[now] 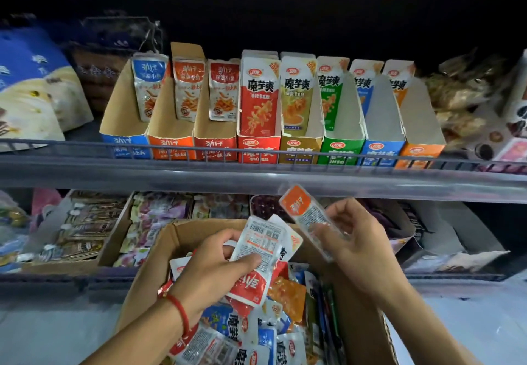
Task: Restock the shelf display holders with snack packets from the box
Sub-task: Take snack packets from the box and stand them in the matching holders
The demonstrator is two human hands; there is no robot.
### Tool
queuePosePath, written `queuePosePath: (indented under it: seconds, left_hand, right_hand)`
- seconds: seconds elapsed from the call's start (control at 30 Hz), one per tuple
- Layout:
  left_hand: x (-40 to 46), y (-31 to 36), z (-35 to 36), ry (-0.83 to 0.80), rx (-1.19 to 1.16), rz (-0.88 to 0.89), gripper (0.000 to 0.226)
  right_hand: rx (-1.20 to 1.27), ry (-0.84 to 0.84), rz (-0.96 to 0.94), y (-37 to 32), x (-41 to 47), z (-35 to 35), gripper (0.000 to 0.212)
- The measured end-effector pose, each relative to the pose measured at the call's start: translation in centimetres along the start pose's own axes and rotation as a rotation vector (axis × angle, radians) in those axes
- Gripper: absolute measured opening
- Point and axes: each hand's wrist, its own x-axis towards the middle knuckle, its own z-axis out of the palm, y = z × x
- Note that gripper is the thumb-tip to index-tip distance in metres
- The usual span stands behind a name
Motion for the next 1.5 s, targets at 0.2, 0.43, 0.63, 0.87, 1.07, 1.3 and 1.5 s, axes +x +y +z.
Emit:
queuePosePath:
  seconds: [0.2,0.43,0.63,0.87,1.07,1.3,1.5]
  left_hand:
    - [-1.0,-0.2,0.8,0.021,-0.311,0.019,0.030]
    - [-2.2,-0.3,-0.8,-0.023,-0.271,0.038,0.027]
    - [-3.0,1.7,-4.2,0.007,0.016,0.212,0.025]
    - [-3.5,4.1,-9.6,0.067,-0.037,0.273,0.030]
    - [-3.1,5.0,-15.3,0.448,-0.267,0.353,0.028]
    - [-2.3,4.6,-19.1,0.624,-0.402,0.358,0.029]
    - [-2.2,5.4,-19.8,0.611,-0.441,0.348,0.025]
  right_hand:
    - [-0.259,-0.225,-0.339,-1.1,-3.3,4.9,0.032]
    - [-0.186,-0.215,-0.351,-1.7,-3.3,5.4,0.027]
    - [-0.159,-0.172,-0.318,-4.9,-0.5,5.5,0.063]
    - [-0.133,-0.351,-0.160,-12.6,4.8,5.9,0.049]
    - [-0.002,-0.215,-0.338,-20.1,11.6,5.0,0.008]
    - [-0.134,0.111,-0.379,-24.9,21.6,8.1,0.006]
    - [-0.430,0.114,-0.444,-24.3,24.5,12.1,0.021]
